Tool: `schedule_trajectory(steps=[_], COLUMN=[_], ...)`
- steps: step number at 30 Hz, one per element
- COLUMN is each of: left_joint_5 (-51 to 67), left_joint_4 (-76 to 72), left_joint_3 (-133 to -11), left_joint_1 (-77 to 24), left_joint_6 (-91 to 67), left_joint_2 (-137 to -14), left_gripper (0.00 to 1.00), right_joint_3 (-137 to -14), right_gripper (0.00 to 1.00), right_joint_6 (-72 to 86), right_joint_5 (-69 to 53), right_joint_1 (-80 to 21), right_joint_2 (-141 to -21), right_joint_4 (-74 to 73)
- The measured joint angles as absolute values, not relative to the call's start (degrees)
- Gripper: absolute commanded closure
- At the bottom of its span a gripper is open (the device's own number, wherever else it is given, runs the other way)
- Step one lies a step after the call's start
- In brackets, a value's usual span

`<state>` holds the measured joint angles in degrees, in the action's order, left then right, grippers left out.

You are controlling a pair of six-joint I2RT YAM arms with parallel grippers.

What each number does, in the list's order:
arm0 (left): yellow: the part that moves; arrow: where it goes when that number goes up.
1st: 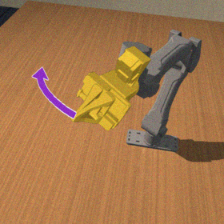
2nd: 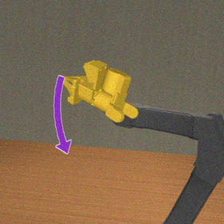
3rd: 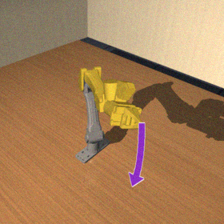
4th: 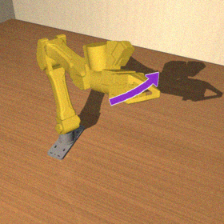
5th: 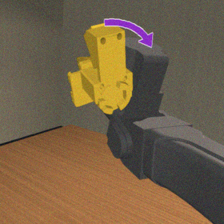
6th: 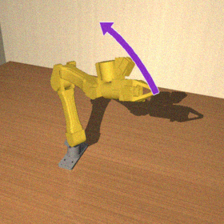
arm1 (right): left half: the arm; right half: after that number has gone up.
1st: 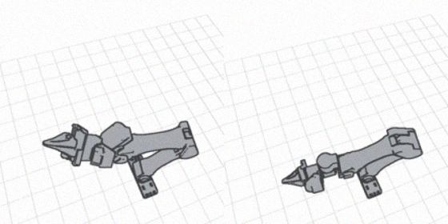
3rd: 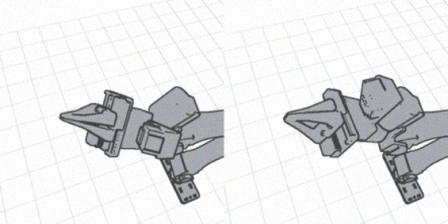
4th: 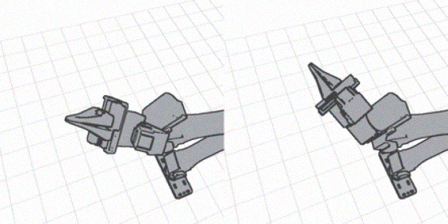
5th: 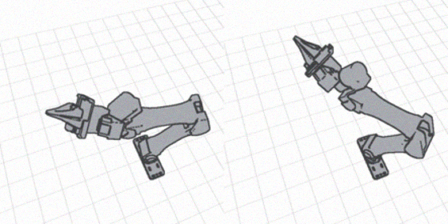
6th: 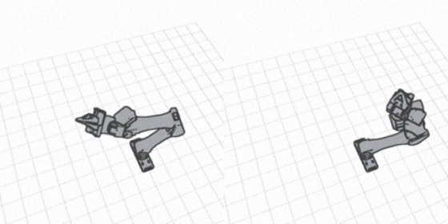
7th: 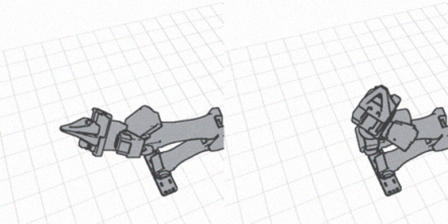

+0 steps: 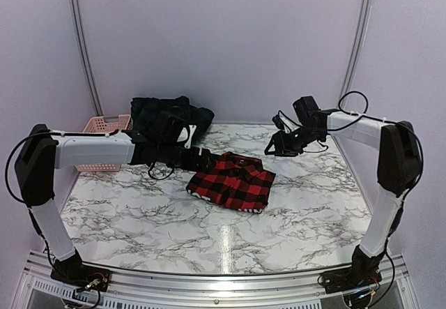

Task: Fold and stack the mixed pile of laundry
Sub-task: Move the square-folded T-shirt to the center of the board, then smooth out the square-folded T-shirt at the center of the board.

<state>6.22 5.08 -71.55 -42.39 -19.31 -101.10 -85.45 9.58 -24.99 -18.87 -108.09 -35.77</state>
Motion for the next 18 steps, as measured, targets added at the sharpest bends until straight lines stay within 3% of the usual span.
schedule_trajectory(steps=[7, 12, 18], left_joint_5=[17.78, 20.78, 21.67], left_joint_4=[3.33, 0.97, -3.44], left_joint_3=[-72.03, -71.85, -65.63], left_joint_1=[-42.52, -42.11, -38.81], left_joint_6=[-24.10, -27.42, -32.53], left_joint_2=[-104.92, -109.23, -112.38], left_gripper=[0.11, 0.11, 0.14], right_joint_3=[-68.10, -58.81, -50.98], right_gripper=[0.52, 0.53, 0.54], right_joint_6=[21.93, 28.49, 31.14], right_joint_5=[-42.50, -49.56, -53.65], right_joint_1=[-26.26, -32.29, -28.64], right_joint_2=[-99.33, -103.81, -107.77], right_joint_4=[-20.47, -11.11, -4.34])
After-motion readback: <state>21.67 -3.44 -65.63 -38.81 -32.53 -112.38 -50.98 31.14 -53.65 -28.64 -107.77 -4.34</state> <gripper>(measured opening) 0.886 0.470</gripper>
